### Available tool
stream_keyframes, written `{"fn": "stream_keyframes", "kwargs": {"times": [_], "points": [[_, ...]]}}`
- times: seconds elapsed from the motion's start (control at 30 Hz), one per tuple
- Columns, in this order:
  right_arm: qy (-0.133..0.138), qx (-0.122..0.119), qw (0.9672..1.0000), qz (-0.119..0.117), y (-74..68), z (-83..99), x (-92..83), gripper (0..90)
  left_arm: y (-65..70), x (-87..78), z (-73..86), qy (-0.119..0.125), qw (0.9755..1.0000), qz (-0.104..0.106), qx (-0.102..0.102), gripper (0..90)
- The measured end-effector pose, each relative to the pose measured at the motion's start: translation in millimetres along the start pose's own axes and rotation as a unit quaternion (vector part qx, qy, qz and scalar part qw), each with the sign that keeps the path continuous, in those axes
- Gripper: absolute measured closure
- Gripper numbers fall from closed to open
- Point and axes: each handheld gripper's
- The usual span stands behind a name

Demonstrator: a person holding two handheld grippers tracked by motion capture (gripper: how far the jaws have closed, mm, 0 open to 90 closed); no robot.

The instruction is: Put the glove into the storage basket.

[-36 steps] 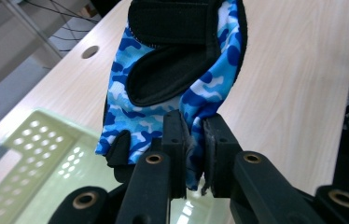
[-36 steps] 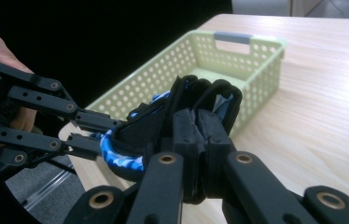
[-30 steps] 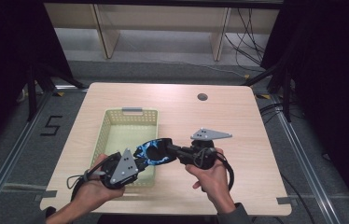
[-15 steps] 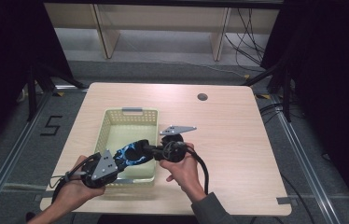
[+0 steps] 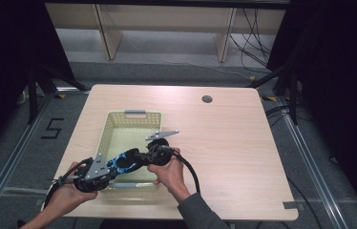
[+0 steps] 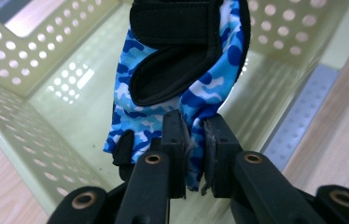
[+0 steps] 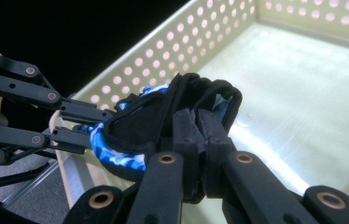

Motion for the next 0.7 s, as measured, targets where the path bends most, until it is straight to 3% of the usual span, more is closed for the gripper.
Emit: {"fn": "stream_keyframes", "kwargs": {"times": [0.03, 0.07, 0.1, 0.13, 0.2, 0.3, 0.4, 0.7], "points": [[-0.001, -0.004, 1.0, 0.0, 0.8, 0.5, 2.3, 87.6, -0.6, 1.8, 1.5, 0.002, 1.0, 0.006, -0.008, 79.3], [-0.005, 0.002, 1.0, -0.003, 0.4, 1.3, 4.0, 87.6, -3.4, 1.2, 1.8, -0.009, 0.9999, 0.011, 0.002, 79.1], [-0.011, 0.001, 0.9999, 0.002, 0.2, 2.7, 6.4, 87.6, -3.0, 3.1, 2.7, -0.005, 0.9998, 0.011, -0.012, 78.8], [-0.011, 0.001, 0.9999, 0.002, 0.2, 2.7, 6.4, 87.6, -4.7, 2.6, 2.7, -0.015, 0.9998, 0.016, -0.002, 78.8], [-0.012, -0.002, 0.9999, 0.007, 0.1, 3.2, 7.2, 87.6, -5.7, 4.4, 2.9, -0.021, 0.9996, 0.02, -0.002, 77.8], [-0.017, -0.001, 0.9998, 0.007, -0.8, 6.7, 9.2, 87.6, -4.9, 8.4, 3.1, -0.027, 0.999, 0.031, -0.017, 76.4], [-0.02, -0.006, 0.9997, 0.016, -0.6, 9.5, 9.3, 87.6, -6.5, 9.6, 0.8, -0.033, 0.9986, 0.037, -0.019, 74.4], [-0.028, -0.009, 0.9991, 0.032, -1.7, 12.1, 7.3, 87.6, -17.6, -1.1, -12.5, -0.063, 0.9965, 0.054, -0.006, 54.7]]}}
Point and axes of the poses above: each handheld gripper's, and its own axes: x roughly forward along the jaws, z roughly out of its underside, y roughly to its right, and after that the axes turned 10 degrees about z, right-handed
